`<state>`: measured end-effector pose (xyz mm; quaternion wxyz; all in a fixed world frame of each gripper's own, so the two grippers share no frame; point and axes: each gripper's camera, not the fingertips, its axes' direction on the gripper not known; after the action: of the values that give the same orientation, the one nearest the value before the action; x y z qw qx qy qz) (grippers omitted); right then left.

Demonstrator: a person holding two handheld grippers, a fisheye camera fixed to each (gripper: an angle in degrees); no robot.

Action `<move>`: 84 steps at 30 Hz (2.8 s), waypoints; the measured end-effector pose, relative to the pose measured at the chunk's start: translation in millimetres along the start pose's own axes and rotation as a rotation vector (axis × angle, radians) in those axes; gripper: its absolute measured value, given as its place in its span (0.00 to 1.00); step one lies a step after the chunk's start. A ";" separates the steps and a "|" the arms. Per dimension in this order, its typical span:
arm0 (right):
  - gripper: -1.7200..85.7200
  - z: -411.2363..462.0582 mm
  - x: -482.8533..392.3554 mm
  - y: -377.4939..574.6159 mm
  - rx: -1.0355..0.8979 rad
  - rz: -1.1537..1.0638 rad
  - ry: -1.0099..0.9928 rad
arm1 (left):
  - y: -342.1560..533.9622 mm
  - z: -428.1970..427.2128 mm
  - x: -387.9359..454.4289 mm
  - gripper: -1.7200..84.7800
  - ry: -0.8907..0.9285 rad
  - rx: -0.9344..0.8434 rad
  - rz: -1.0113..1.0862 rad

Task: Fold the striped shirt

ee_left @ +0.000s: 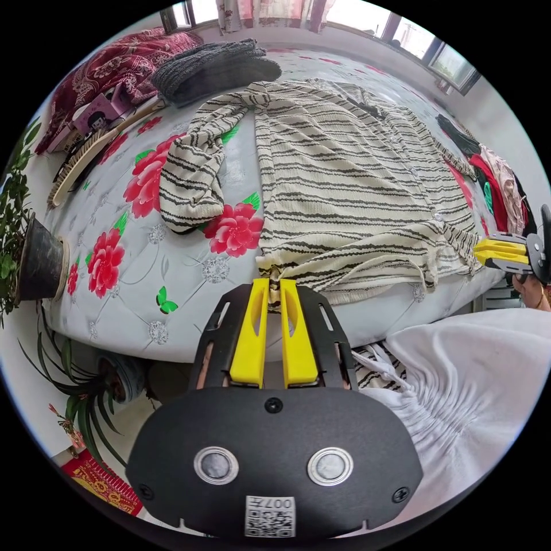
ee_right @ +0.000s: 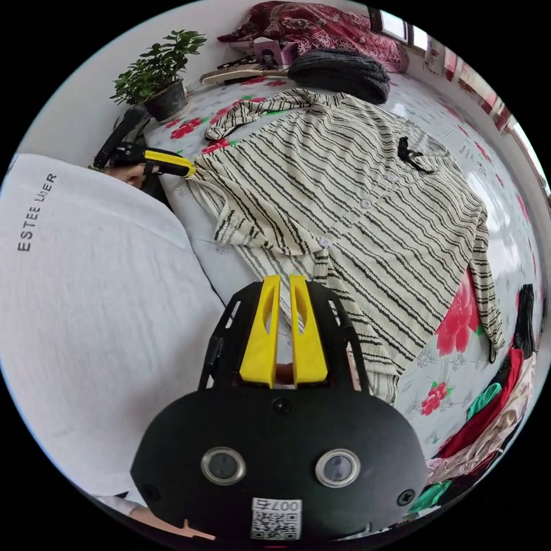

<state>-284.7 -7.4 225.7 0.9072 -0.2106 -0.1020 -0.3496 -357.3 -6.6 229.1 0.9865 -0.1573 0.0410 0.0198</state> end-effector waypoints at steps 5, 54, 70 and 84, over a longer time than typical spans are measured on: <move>0.04 13.1 -13.4 25.1 0.031 -0.002 -0.078 | -1.8 -1.3 11.8 0.06 -0.037 -0.010 0.005; 0.02 45.8 -2.9 -21.5 -0.083 -0.182 -0.124 | -10.0 -2.7 10.4 0.01 -0.086 -0.061 0.031; 0.04 5.3 -9.6 -15.6 0.151 -0.144 -0.172 | -2.9 -15.0 -15.0 0.01 -0.043 -0.107 0.081; 0.02 48.4 -22.9 -18.1 -0.002 -0.191 -0.188 | 3.1 -6.1 -36.9 0.03 -0.048 -0.129 0.123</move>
<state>-315.6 16.1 266.9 0.8562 -0.2324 -0.2057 -0.4131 -394.7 -6.5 225.6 0.9719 -0.2173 0.0256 0.0869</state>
